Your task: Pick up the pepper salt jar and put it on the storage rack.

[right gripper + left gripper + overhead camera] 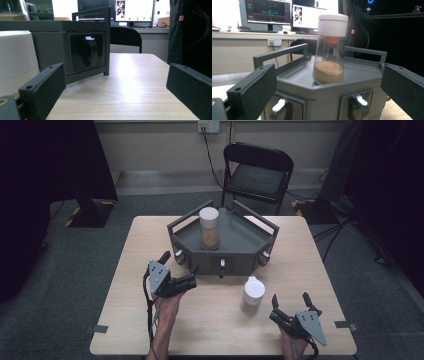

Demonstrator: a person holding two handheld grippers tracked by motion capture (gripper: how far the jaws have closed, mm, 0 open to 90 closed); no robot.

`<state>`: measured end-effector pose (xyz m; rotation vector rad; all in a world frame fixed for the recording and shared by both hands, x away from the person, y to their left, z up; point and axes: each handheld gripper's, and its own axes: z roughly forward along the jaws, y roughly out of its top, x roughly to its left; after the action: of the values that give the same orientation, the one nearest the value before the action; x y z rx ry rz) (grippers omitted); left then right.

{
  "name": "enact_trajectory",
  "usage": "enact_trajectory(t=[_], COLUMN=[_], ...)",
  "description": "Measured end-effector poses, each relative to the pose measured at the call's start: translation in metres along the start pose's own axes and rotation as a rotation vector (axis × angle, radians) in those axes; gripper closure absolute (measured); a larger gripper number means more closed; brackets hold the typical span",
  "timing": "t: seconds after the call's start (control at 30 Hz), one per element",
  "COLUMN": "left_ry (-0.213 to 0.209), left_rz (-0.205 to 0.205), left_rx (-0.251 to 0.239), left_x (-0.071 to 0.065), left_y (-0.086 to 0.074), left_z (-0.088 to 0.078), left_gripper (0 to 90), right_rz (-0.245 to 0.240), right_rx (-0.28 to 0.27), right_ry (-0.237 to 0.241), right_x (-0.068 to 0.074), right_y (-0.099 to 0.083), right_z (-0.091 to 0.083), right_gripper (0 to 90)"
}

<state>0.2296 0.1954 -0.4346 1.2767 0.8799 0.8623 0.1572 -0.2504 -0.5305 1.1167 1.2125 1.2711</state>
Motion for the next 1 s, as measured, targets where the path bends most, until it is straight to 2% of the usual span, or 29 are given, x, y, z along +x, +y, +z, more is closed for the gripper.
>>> enact_trajectory(t=[0.1,0.17,0.27,0.47,0.53,0.63,0.73,1.0], left_ry=[0.008,0.029,0.043,0.079,0.078,0.080,0.108,0.118], left_rz=[-0.009,-0.011,0.000,0.024,0.013,-0.003,0.010,0.014], left_rx=[-0.006,-0.026,-0.024,-0.066,-0.069,-0.067,-0.067,-0.047], left_x=[-0.002,-0.006,-0.009,-0.014,-0.013,-0.011,-0.013,-0.013], left_y=[-0.007,-0.013,-0.016,-0.035,-0.040,-0.046,-0.055,-0.075], left_z=[-0.007,-0.011,-0.015,-0.028,-0.033,-0.040,-0.048,-0.056], left_gripper=[0.0,0.0,0.0,0.2,0.2,0.1,0.1,0.2], right_rz=[0.000,0.000,0.000,0.000,0.000,0.000,0.001,0.000], right_rx=[0.000,0.000,0.001,0.002,0.001,0.001,0.001,0.001], right_ry=[0.000,0.000,0.000,-0.001,-0.002,-0.003,-0.003,-0.003], right_x=[0.000,0.000,0.000,0.000,0.000,0.000,0.001,0.001], right_y=[0.000,0.000,0.000,0.000,0.000,0.000,0.000,0.000], right_z=[0.000,0.000,0.000,0.000,0.000,0.000,0.000,0.000], right_gripper=[1.4,1.4,1.4,1.4,1.4,1.4,1.4,1.4])
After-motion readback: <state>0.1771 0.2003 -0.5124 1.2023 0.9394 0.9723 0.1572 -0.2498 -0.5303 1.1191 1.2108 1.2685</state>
